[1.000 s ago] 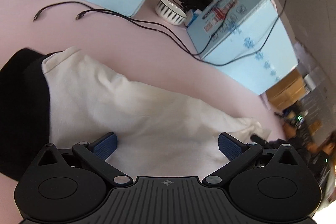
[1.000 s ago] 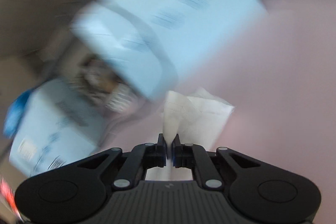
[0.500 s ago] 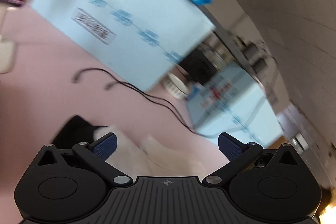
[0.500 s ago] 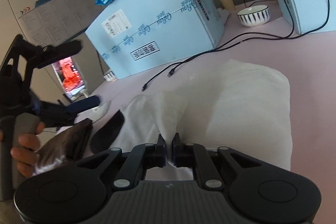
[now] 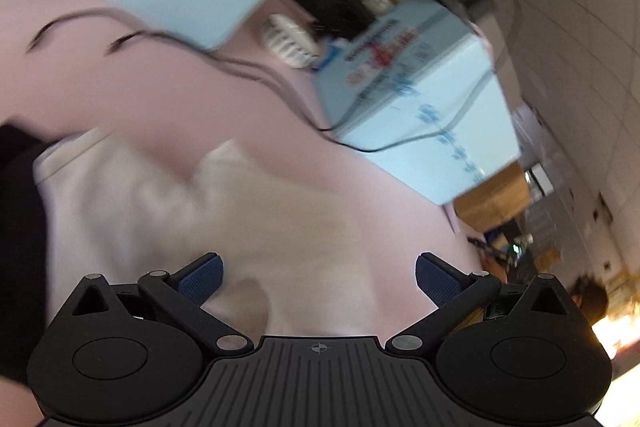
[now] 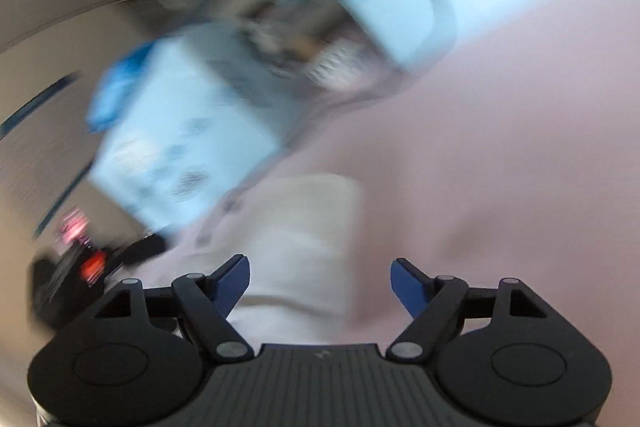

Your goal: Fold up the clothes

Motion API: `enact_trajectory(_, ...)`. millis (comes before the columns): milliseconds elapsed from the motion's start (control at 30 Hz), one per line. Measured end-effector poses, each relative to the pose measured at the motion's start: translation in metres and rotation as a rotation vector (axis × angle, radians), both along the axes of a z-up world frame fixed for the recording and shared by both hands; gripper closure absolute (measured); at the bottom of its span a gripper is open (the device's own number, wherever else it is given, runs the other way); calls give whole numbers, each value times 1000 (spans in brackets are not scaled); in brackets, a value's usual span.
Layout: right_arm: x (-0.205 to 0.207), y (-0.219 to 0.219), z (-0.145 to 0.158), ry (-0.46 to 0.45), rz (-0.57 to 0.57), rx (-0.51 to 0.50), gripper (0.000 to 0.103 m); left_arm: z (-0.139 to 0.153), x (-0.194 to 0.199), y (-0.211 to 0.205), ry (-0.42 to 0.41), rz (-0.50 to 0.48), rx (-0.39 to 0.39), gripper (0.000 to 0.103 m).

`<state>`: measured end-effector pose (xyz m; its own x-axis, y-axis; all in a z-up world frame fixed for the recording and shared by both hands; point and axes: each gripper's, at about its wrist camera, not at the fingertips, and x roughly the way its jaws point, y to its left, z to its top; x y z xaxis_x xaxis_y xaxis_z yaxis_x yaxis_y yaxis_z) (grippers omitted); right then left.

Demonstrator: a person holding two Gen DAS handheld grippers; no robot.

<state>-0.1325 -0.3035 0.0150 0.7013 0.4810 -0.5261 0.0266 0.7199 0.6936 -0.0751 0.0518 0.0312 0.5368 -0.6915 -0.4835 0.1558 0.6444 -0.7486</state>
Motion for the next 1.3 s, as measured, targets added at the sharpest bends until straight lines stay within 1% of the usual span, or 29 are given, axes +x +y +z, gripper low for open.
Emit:
enact_trajectory(33, 2, 4, -1, -25, -8, 0, 25, -2, -1, 2, 6, 4, -6, 0)
enact_trajectory(67, 7, 10, -1, -24, 1, 3, 36, -5, -3, 3, 6, 6, -11, 0)
enact_trajectory(100, 11, 16, -1, -18, 14, 7, 75, -9, -5, 5, 6, 8, -16, 0)
enact_trajectory(133, 20, 24, -6, 21, 53, 46, 85, -13, -7, 6, 6, 10, -21, 0)
enact_trajectory(167, 27, 30, -10, 47, 63, 61, 87, -12, -5, 8, 3, 10, -22, 0)
enact_trajectory(200, 31, 33, -11, 39, 57, 49, 91, -14, -8, 9, -11, 20, -23, 0)
enact_trajectory(267, 24, 41, 7, -64, 34, -17, 94, -15, -10, 9, -24, 25, -27, 0)
enact_trajectory(333, 16, 51, 23, -143, 48, -64, 94, -18, -15, 13, -54, 35, -47, 0)
enact_trajectory(400, 10, 71, 49, -243, 102, -128, 94, -18, -21, 17, -70, 46, -68, 0)
enact_trajectory(467, 6, 92, 65, -314, 145, -222, 94, -19, -26, 22, -66, 68, -104, 0)
enact_trajectory(500, 4, 102, 73, -348, 166, -271, 94, -18, -38, 33, -44, 117, -187, 0)
enact_trajectory(533, 0, 119, 82, -392, 202, -324, 94, -17, -50, 40, -53, 142, -233, 0)
enact_trajectory(567, -3, 136, 90, -438, 240, -379, 94, -16, -55, 41, -60, 151, -238, 0)
enact_trajectory(600, -3, 147, 94, -460, 264, -399, 94, -11, -68, 49, -85, 193, -225, 0)
enact_trajectory(667, 0, 178, 105, -508, 353, -423, 94, 0, -95, 64, -145, 281, -185, 0)
enact_trajectory(700, 2, 192, 108, -517, 392, -428, 94, 4, -108, 77, -166, 330, -174, 0)
enact_trajectory(733, 5, 206, 110, -524, 431, -431, 94, 4, -114, 81, -168, 351, -176, 0)
enact_trajectory(767, 9, 224, 111, -528, 475, -435, 94, 6, -124, 92, -175, 391, -182, 0)
enact_trajectory(800, 10, 236, 111, -529, 500, -438, 94, 9, -135, 105, -190, 437, -172, 0)
enact_trajectory(900, 21, 279, 100, -487, 590, -440, 91, 14, -156, 130, -237, 532, -138, 0)
enact_trajectory(967, 31, 305, 83, -405, 656, -414, 88, 16, -163, 141, -238, 545, -134, 0)
enact_trajectory(1033, 37, 321, 67, -332, 689, -386, 86, 18, -170, 151, -239, 557, -129, 0)
enact_trajectory(1067, 41, 330, 54, -278, 709, -367, 84, 19, -173, 155, -240, 567, -120, 0)
enact_trajectory(1133, 46, 339, 34, -204, 731, -335, 84, 19, -178, 162, -239, 582, -109, 0)
enact_trajectory(1167, 43, 340, 29, -214, 727, -336, 83, 19, -180, 165, -238, 588, -106, 0)
enact_trajectory(1233, 32, 326, 44, -252, 723, -289, 72, 16, -180, 172, -224, 598, -119, 0)
enact_trajectory(1267, 26, 318, 52, -271, 722, -264, 57, 15, -180, 175, -217, 603, -125, 0)
enact_trajectory(1300, 24, 313, 56, -286, 713, -249, 46, 14, -178, 177, -213, 595, -137, 0)
